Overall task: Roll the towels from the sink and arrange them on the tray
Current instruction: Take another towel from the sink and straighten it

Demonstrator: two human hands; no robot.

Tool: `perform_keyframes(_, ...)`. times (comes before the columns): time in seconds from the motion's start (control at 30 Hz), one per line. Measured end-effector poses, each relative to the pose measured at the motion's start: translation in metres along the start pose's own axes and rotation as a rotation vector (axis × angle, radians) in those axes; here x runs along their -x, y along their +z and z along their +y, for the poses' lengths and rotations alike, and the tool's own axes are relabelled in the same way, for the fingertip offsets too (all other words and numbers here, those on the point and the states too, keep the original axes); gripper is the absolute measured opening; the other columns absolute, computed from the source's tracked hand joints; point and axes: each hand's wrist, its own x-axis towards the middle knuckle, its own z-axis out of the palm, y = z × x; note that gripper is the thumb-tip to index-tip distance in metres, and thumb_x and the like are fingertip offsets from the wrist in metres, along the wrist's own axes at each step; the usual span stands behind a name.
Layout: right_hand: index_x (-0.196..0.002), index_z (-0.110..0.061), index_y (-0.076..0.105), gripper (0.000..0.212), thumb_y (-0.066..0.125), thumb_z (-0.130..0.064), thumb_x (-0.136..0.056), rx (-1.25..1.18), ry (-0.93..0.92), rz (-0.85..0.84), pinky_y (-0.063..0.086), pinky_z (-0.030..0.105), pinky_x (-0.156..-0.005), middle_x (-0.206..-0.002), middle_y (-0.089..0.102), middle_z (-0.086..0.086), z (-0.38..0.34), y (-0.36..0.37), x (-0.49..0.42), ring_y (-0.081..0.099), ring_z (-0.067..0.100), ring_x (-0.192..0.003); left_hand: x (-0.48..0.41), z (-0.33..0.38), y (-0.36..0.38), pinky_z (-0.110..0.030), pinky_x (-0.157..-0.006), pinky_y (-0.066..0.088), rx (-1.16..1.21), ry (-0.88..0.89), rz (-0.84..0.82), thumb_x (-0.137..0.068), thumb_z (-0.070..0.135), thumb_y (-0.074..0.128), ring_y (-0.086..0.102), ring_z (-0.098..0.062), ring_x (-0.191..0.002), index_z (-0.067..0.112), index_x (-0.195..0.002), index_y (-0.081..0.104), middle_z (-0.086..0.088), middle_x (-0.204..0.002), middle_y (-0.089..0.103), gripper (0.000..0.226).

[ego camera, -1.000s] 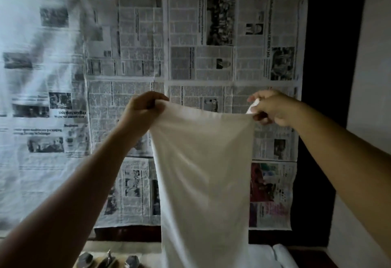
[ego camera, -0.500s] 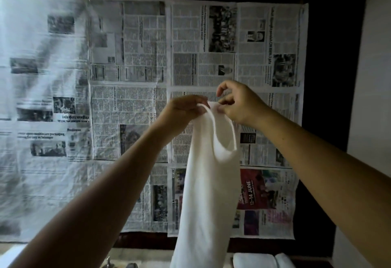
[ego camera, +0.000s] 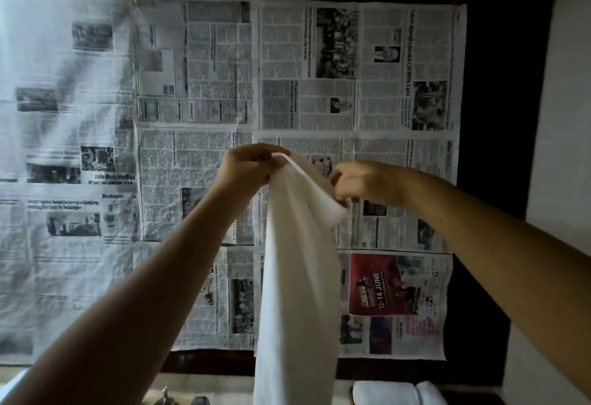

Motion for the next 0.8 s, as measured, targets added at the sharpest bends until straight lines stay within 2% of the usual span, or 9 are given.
perform_keyframes(0.07, -0.095, -0.007, 0.072, 0.044, 0.061, -0.048, -0.084, 0.059, 0.061, 0.032, 0.052, 0.05, -0.08, -0.103, 0.066, 0.019, 0.008, -0.001, 0.003, 0.062, 0.033, -0.084, 0.0, -0.001, -0.008, -0.029, -0.074, 0.06, -0.059, 0.011, 0.014, -0.088, 0.004, 0.074, 0.072, -0.018, -0.079, 0.027, -0.082, 0.082, -0.002, -0.081, 0.078, 0.025)
perform_keyframes(0.13, -0.09, -0.017, 0.073, 0.022, 0.07, -0.039, -0.089, 0.118, 0.07, 0.127, 0.051, 0.04, -0.073, -0.089, 0.069, 0.008, 0.012, -0.003, 0.004, 0.065, 0.024, -0.08, 0.003, -0.002, -0.011, -0.025, -0.069, 0.058, -0.147, 0.033, 0.026, -0.086, 0.005, 0.075, 0.069, -0.014, -0.073, 0.026, -0.086, 0.083, 0.001, -0.076, 0.076, 0.022)
perform_keyframes(0.2, -0.079, -0.021, 0.072, 0.015, 0.075, -0.031, -0.089, 0.083, 0.053, 0.259, 0.048, 0.03, -0.068, -0.078, 0.068, 0.0, 0.013, -0.008, 0.004, 0.063, 0.016, -0.071, 0.006, 0.0, -0.012, -0.028, -0.069, 0.059, -0.204, 0.034, 0.057, -0.084, 0.006, 0.076, 0.067, -0.011, -0.068, 0.024, -0.087, 0.082, 0.001, -0.073, 0.076, 0.02)
perform_keyframes(0.33, -0.071, -0.022, 0.075, 0.016, 0.086, -0.03, -0.079, -0.025, 0.008, 0.428, 0.053, 0.025, -0.065, -0.066, 0.071, -0.008, 0.009, -0.017, 0.002, 0.067, 0.007, -0.063, 0.002, 0.01, -0.019, -0.038, -0.077, 0.06, -0.241, 0.033, 0.092, -0.074, 0.009, 0.078, 0.068, -0.018, -0.07, 0.029, -0.075, 0.081, -0.001, -0.074, 0.076, 0.02)
perform_keyframes(0.47, -0.076, -0.019, 0.077, 0.015, 0.082, -0.032, -0.082, -0.136, -0.058, 0.531, 0.055, 0.026, -0.066, -0.068, 0.073, -0.005, 0.005, -0.022, -0.001, 0.068, 0.009, -0.061, -0.002, 0.022, -0.025, -0.045, -0.08, 0.063, -0.389, 0.116, 0.093, -0.079, 0.011, 0.081, 0.07, -0.018, -0.072, 0.032, -0.079, 0.076, 0.0, -0.08, 0.075, 0.021)
perform_keyframes(0.53, -0.078, -0.014, 0.075, 0.013, 0.081, -0.024, -0.083, -0.214, -0.067, 0.581, 0.058, 0.031, -0.064, -0.07, 0.073, 0.002, 0.006, -0.023, -0.004, 0.068, 0.015, -0.061, -0.006, 0.026, -0.028, -0.047, -0.079, 0.063, -0.419, 0.148, 0.091, -0.081, 0.009, 0.082, 0.072, -0.017, -0.071, 0.031, -0.076, 0.074, 0.002, -0.08, 0.074, 0.024)
perform_keyframes(0.63, -0.087, -0.011, 0.074, 0.011, 0.082, -0.011, -0.08, -0.354, -0.044, 0.641, 0.064, 0.037, -0.066, -0.084, 0.074, 0.008, 0.005, -0.024, -0.008, 0.072, 0.023, -0.073, -0.009, 0.027, -0.03, -0.052, -0.075, 0.063, -0.418, 0.178, 0.077, -0.081, 0.005, 0.082, 0.075, -0.028, -0.078, 0.027, -0.073, 0.071, -0.002, -0.084, 0.072, 0.026)
perform_keyframes(0.73, -0.106, -0.012, 0.073, 0.03, 0.083, -0.006, -0.079, -0.512, 0.003, 0.612, 0.064, 0.039, -0.073, -0.099, 0.073, 0.01, 0.006, -0.027, -0.01, 0.075, 0.026, -0.087, -0.009, 0.028, -0.028, -0.052, -0.072, 0.064, -0.455, 0.212, 0.051, -0.084, 0.003, 0.078, 0.074, -0.031, -0.083, 0.02, -0.081, 0.067, -0.01, -0.093, 0.07, 0.02)
perform_keyframes(0.8, -0.1, -0.01, 0.074, 0.023, 0.083, -0.007, -0.079, -0.553, 0.035, 0.57, 0.064, 0.038, -0.076, -0.101, 0.073, 0.011, 0.005, -0.029, -0.01, 0.075, 0.026, -0.088, -0.008, 0.029, -0.027, -0.049, -0.072, 0.064, -0.486, 0.213, 0.021, -0.086, 0.002, 0.076, 0.074, -0.028, -0.083, 0.018, -0.093, 0.067, -0.006, -0.093, 0.069, 0.019)
